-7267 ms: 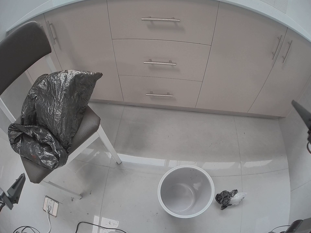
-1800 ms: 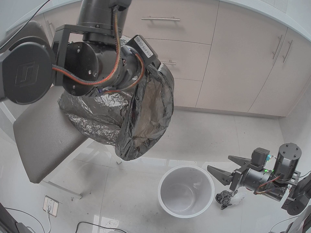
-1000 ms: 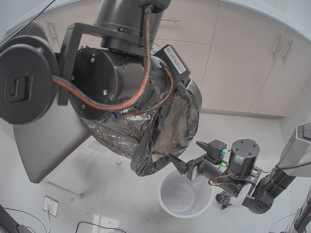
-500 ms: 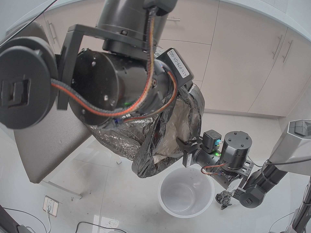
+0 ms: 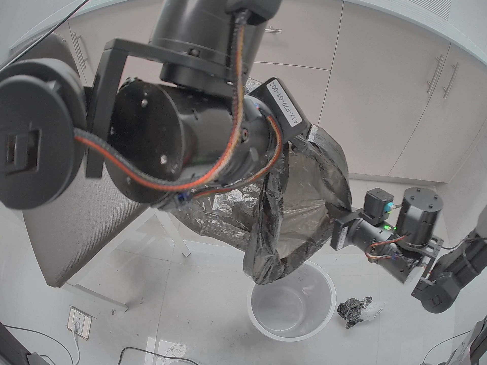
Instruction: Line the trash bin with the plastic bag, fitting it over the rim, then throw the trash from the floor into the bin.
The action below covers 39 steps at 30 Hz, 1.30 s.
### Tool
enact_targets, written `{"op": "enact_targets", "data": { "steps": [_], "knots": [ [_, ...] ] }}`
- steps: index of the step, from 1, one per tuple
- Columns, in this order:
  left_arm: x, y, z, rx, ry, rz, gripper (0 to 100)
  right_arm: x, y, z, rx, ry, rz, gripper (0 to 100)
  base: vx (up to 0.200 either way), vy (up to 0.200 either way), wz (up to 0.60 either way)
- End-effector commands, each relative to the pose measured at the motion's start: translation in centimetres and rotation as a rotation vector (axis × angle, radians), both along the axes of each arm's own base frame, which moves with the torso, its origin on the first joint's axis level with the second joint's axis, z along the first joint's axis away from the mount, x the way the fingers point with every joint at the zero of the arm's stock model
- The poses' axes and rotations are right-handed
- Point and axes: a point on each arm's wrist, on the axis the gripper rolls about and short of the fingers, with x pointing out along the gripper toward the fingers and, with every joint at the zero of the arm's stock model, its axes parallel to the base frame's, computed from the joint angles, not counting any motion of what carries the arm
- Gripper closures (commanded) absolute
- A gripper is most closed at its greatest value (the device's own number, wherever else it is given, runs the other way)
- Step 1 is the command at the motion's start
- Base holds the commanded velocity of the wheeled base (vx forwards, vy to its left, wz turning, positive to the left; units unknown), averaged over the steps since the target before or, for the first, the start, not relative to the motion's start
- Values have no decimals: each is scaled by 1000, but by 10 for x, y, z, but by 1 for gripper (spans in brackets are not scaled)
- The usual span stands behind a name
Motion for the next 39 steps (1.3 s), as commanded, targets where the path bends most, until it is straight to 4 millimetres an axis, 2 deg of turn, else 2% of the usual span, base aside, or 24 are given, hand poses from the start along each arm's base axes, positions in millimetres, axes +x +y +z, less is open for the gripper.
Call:
{"op": "enact_targets", "data": {
  "steps": [1, 2, 4, 7, 12, 16, 20, 22, 29, 34, 39],
  "knots": [
    [-10, -7, -2, 6, 13, -68, 100, -36, -53, 48, 69, -13, -5, 100, 0, 0, 0],
    [-10, -7, -2, 6, 13, -71, 100, -39, -54, 50, 72, -8, 1, 100, 0, 0, 0],
    [-11, -8, -5, 15, 26, -90, 100, -60, -64, 65, 114, 34, 49, 100, 0, 0, 0],
    [-12, -8, -10, 47, 57, -128, 100, -86, -75, 75, 140, 106, 116, 100, 0, 0, 0],
    [-9, -6, -25, 97, 108, -123, 100, -112, -85, 67, 249, 267, 201, 100, 0, 0, 0],
    [-12, -3, -33, 125, 126, -126, 100, -116, -87, 58, 257, 305, 202, 100, 0, 0, 0],
    [-14, -2, -38, 138, 137, -130, 100, -118, -88, 58, 259, 302, 204, 100, 0, 0, 0],
    [-22, 8, -41, 142, 160, -162, 100, -128, -90, 58, 265, 297, 228, 100, 0, 0, 0],
    [-32, 22, -35, 115, 168, -183, 100, -145, -90, 55, 262, 305, 291, 100, 0, 0, 0],
    [-45, 32, -22, 80, 141, -207, 100, -160, -89, 64, 296, 342, 364, 100, 0, 0, 0],
    [-53, 36, -30, 104, 157, -227, 100, -170, -95, 65, 298, 407, 366, 100, 0, 0, 0]
  ]
}}
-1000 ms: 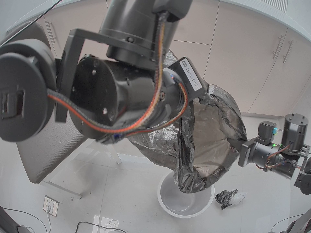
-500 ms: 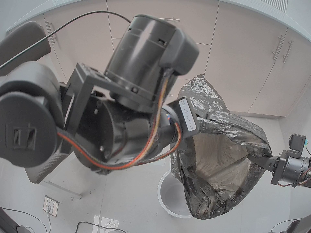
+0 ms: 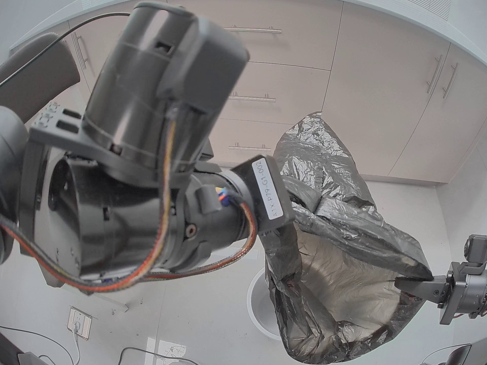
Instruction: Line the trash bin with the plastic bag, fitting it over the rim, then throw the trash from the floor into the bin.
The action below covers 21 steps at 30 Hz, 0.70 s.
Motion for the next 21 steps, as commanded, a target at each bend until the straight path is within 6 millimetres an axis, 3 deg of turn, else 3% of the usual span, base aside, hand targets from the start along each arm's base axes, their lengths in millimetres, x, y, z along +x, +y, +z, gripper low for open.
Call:
{"op": "enact_targets", "data": {
  "steps": [1, 5, 13, 21],
  "knots": [
    [-11, 9, -1, 5, 5, -21, 100, -14, -7, 10, 43, -15, 23, 100, 0, 0, 0],
    [-16, 16, -10, 27, 22, -24, 100, -23, -15, 7, 23, 8, 28, 100, 0, 0, 0],
    [-24, 28, -7, -14, 47, -26, 100, -29, -18, 6, 35, 21, 79, 100, 0, 0, 0],
    [-23, 32, -14, 2, 61, -21, 100, -24, -13, -6, -3, 83, 110, 100, 0, 0, 0]
  ]
}}
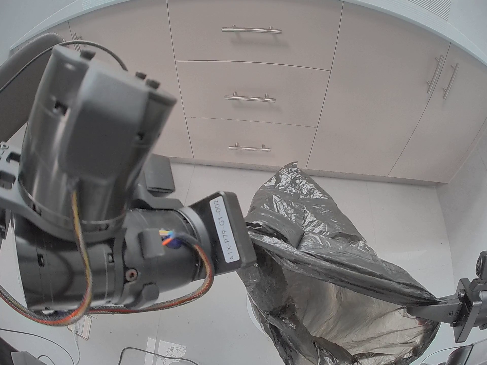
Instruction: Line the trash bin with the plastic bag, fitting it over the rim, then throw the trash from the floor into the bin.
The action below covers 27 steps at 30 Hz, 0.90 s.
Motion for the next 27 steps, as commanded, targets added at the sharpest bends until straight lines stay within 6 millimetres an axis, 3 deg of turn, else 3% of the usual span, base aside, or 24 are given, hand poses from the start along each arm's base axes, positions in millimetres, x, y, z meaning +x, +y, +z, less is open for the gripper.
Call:
{"op": "enact_targets", "data": {
  "steps": [1, 16, 27],
  "knots": [
    [1, 4, -6, 17, 9, 10, 100, 4, 4, -6, -30, 32, 1, 100, 0, 0, 0],
    [16, 11, -40, -29, 27, 13, 100, 25, 18, -13, -87, 75, -19, 100, 0, 0, 0],
    [40, 7, -54, -12, 38, 48, 100, 59, 24, -15, -130, 42, -101, 100, 0, 0, 0]
  ]
}}
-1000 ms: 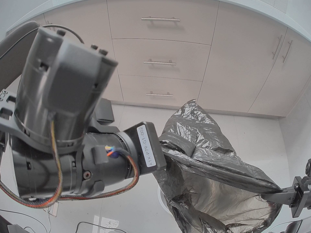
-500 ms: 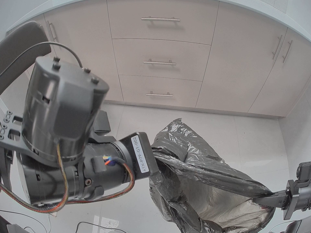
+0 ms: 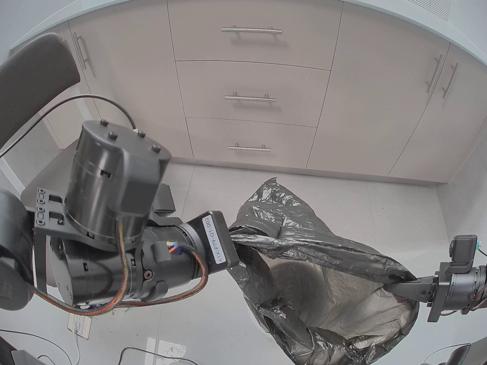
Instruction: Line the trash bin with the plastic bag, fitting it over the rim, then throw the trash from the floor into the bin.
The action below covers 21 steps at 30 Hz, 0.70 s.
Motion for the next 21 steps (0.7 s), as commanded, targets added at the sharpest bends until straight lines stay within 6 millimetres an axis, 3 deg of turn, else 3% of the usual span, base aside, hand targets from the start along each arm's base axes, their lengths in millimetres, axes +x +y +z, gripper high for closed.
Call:
{"op": "enact_targets", "data": {
  "steps": [1, 7, 12, 17, 21],
  "knots": [
    [12, -4, -11, 29, 14, 22, 100, 18, 7, -7, -33, 35, -25, 100, 0, 0, 0],
    [26, -5, -20, 34, 33, 32, 100, 36, 16, -13, -40, 38, -37, 100, 0, 0, 0],
    [43, -1, -35, 68, 35, 33, 100, 64, 22, -29, -81, 37, -65, 100, 0, 0, 0],
    [49, -3, -52, 85, 42, 21, 100, 78, 26, -42, -72, 47, -49, 100, 0, 0, 0],
    [55, -8, -68, 87, 82, -16, 100, 98, 27, -63, -73, 77, -63, 100, 0, 0, 0]
  ]
}}
